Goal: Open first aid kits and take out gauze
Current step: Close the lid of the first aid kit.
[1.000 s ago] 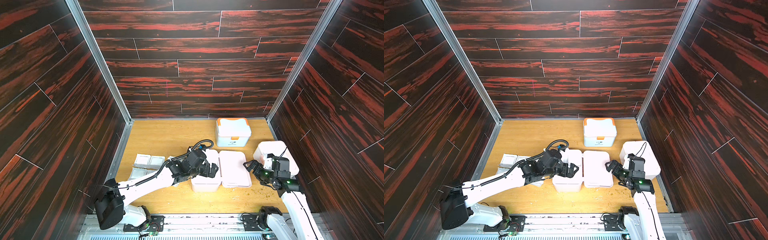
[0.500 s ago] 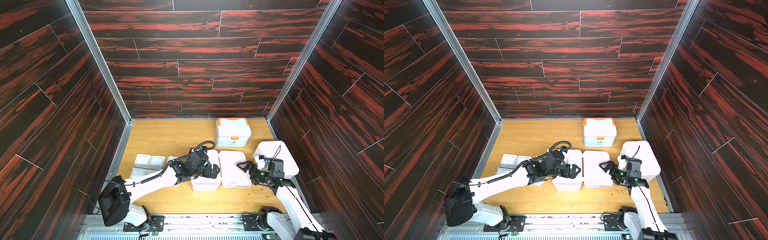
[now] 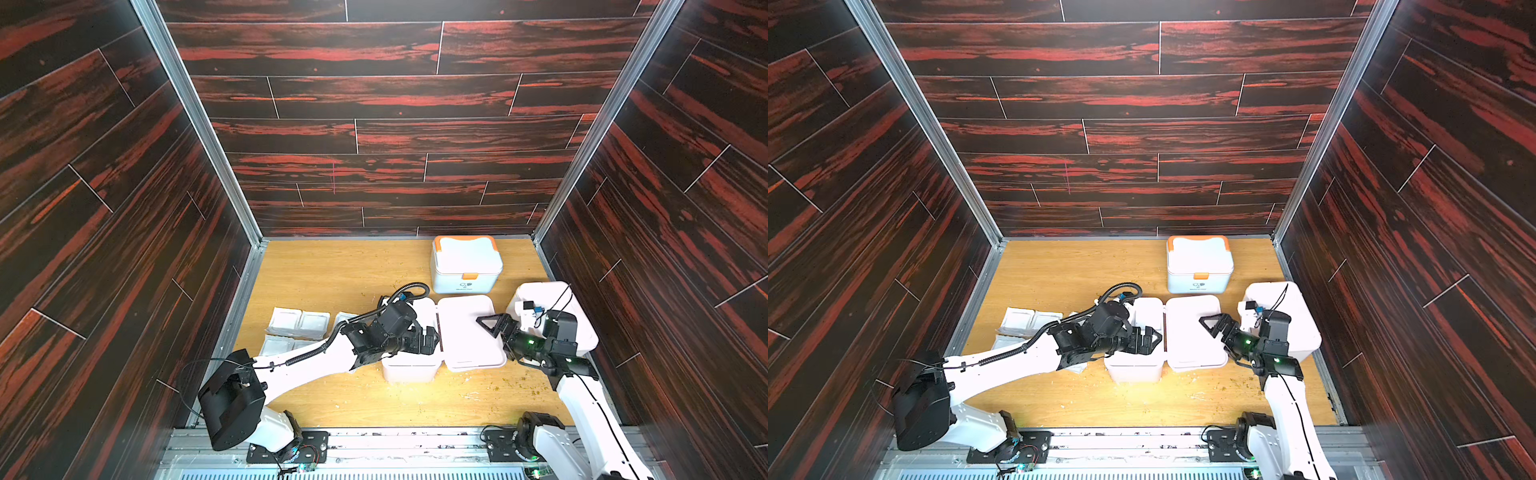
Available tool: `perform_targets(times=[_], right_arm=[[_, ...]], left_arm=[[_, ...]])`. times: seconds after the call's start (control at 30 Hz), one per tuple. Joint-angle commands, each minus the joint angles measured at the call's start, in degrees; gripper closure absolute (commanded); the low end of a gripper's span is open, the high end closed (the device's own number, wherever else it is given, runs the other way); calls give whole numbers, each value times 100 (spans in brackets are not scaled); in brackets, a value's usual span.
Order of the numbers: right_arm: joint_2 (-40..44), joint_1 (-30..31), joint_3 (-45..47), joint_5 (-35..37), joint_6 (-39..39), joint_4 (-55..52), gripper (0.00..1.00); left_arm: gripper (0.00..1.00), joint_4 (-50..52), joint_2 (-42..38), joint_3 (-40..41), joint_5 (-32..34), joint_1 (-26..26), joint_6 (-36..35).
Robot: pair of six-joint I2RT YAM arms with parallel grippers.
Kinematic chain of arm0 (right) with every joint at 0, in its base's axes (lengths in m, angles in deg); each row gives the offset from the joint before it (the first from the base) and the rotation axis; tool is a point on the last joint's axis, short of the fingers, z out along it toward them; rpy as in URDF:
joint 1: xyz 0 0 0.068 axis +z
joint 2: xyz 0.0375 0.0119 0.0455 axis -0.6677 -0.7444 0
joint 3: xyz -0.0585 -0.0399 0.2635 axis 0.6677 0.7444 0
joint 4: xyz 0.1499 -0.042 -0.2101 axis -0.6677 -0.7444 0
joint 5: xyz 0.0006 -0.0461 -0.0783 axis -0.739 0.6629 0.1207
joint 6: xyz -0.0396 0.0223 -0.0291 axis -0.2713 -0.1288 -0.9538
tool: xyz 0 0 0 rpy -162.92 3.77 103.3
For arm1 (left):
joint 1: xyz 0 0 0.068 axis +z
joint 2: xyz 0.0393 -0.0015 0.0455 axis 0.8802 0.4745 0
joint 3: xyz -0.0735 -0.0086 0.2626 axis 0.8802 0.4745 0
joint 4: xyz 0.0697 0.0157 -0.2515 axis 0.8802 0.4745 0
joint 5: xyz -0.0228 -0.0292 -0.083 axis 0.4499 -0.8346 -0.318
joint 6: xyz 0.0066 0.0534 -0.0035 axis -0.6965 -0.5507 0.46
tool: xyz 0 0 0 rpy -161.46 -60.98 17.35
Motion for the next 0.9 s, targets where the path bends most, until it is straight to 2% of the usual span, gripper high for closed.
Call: perform_targets(times=[0.0,0.27,0.6,0.87], right_arm=[[215,53,-353,-513,135,-126,1],[406,53,-840,-709,220,-179,1],[387,96,-832,-1241,954,727,1],[363,634,-1072,-1273,1006,998,1]], left_arm=[[0,-426,104,89,-365,-97,99],[0,-721,124,129,-444,-103,137],[0,-988,301,-15,-383,-103,138],[0,-1119,381,-42,-333,-104,112]])
